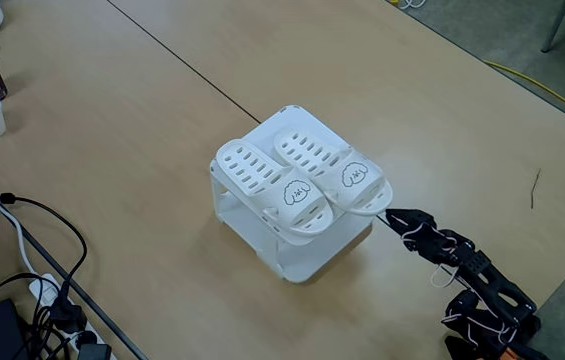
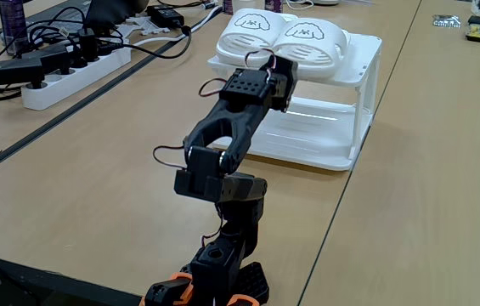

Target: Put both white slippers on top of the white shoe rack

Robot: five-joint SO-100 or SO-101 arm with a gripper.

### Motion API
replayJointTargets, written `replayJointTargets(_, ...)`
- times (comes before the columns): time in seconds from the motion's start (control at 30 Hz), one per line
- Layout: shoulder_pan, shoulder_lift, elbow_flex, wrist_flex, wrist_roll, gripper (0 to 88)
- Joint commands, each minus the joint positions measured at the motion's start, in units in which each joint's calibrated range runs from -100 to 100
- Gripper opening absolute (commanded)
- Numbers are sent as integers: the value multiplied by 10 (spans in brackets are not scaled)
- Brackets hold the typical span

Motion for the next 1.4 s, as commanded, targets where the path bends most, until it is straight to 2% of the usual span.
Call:
replayJointTargets(0.0, -5, 23, -68, -5, 4, 8)
replayJointTargets(0.67, -30, 197, -200, -5, 4, 8)
replayJointTargets(1.37, -30, 287, -283, -6, 4, 8)
